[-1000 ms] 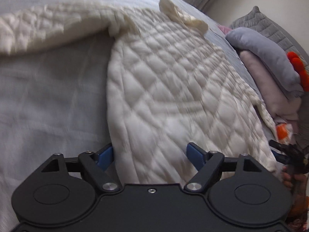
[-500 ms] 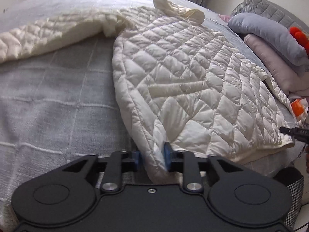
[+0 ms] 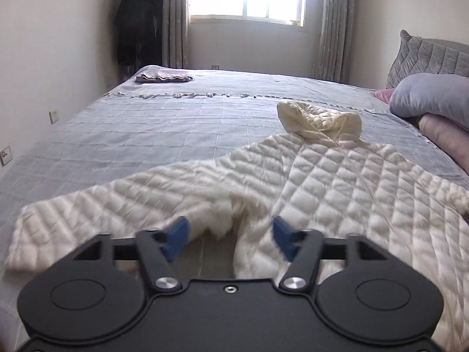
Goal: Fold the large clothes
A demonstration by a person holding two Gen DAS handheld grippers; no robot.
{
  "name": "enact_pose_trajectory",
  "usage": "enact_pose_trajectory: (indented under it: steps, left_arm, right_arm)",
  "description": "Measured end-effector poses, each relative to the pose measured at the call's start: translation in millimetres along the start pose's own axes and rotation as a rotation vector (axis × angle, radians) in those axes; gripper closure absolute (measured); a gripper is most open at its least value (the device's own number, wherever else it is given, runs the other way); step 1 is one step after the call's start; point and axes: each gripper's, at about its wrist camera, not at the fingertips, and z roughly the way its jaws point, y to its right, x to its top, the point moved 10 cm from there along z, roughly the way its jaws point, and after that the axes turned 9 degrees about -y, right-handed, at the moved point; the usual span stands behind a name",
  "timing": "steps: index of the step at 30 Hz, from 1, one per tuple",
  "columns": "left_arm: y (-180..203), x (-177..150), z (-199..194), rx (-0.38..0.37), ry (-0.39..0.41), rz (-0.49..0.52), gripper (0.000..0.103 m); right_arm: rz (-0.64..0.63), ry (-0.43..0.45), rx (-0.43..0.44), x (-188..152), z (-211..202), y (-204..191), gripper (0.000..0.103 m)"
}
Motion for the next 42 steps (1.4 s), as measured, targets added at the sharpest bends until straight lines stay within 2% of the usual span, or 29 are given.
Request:
enact_pose_trajectory:
  steps: [3, 6, 9, 13, 15, 16, 18, 19, 21, 22, 23, 24, 26, 28, 32, 34, 35, 36, 37, 38, 39, 40, 42]
  left_arm:
    - [-3, 28, 43, 0.003, -0.01, -0.014, 0.064]
    - [-12, 34, 80, 0.039, -0.025, 0.007, 0.065]
    - [-27, 22, 107, 0.011, -0.026, 0.006, 0.065]
    - [-45, -11, 124, 0.014, -0.056, 0.046, 0.065]
    - [-49, -20, 120, 0.029, -0.044, 0.064, 0.065]
    - [-51, -23, 117, 0.038, -0.048, 0.063, 0.065]
    - [-54, -26, 111, 0.055, -0.067, 0.057, 0.062]
    - [-53, -27, 107, 0.065, -0.079, 0.062, 0.062]
    - [-53, -26, 93, 0.057, -0.103, 0.025, 0.063]
    - [-52, -26, 85, 0.03, -0.116, -0.008, 0.063]
    - [-50, -26, 75, -0.007, -0.126, -0.036, 0.058]
    - [-45, -28, 64, -0.055, -0.137, -0.06, 0.044]
    - [-32, -36, 44, -0.162, -0.172, -0.102, 0.028]
    - [-17, -49, 31, -0.252, -0.218, -0.123, 0.027]
    - [5, -85, 21, -0.372, -0.35, -0.19, 0.027]
    - [17, -107, 19, -0.427, -0.421, -0.231, 0.03]
    - [23, -115, 17, -0.442, -0.426, -0.235, 0.037]
    - [27, -119, 14, -0.42, -0.405, -0.212, 0.055]
    - [29, -122, 11, -0.384, -0.381, -0.173, 0.063]
    - [32, -123, 7, -0.389, -0.369, -0.166, 0.079]
    - [32, -124, 4, -0.404, -0.368, -0.194, 0.084]
    - [30, -124, 0, -0.393, -0.37, -0.208, 0.085]
    - [27, -120, -7, -0.369, -0.355, -0.213, 0.086]
  right_arm:
    - [-0.038, 0.03, -0.025, 25, 12, 1, 0.023]
    - [-0.085, 0.072, -0.035, 53, 26, 5, 0.023]
    - [-0.107, 0.093, -0.025, 81, 52, 14, 0.023]
    - [-0.046, 0.055, -0.055, 107, 102, 42, 0.023]
    - [0.006, 0.01, -0.101, 107, 128, 64, 0.023]
    - [0.046, -0.043, -0.121, 99, 146, 78, 0.023]
    - [0.067, -0.125, -0.091, 78, 169, 86, 0.023]
    - [0.042, -0.089, -0.098, 74, 166, 84, 0.022]
    - [0.051, -0.088, -0.098, 68, 154, 81, 0.022]
    - [0.07, -0.087, -0.078, 65, 146, 79, 0.022]
    - [0.083, -0.083, -0.039, 61, 134, 76, 0.022]
    - [0.088, -0.084, 0.006, 56, 123, 72, 0.02]
    - [0.085, -0.112, 0.099, 40, 105, 62, 0.016]
    - [0.087, -0.16, 0.165, 23, 91, 52, 0.016]
    - [0.077, -0.236, 0.244, -10, 74, 36, 0.017]
    - [0.057, -0.263, 0.24, -23, 70, 27, 0.03]
    - [0.026, -0.257, 0.21, -27, 70, 24, 0.036]
    - [-0.009, -0.25, 0.18, -29, 69, 21, 0.048]
    - [-0.022, -0.25, 0.176, -32, 68, 19, 0.061]
    - [-0.014, -0.258, 0.19, -32, 67, 16, 0.066]
    - [-0.013, -0.264, 0.192, -32, 65, 13, 0.074]
    - [-0.027, -0.269, 0.178, -30, 64, 12, 0.078]
    - [-0.059, -0.279, 0.16, -28, 61, 8, 0.082]
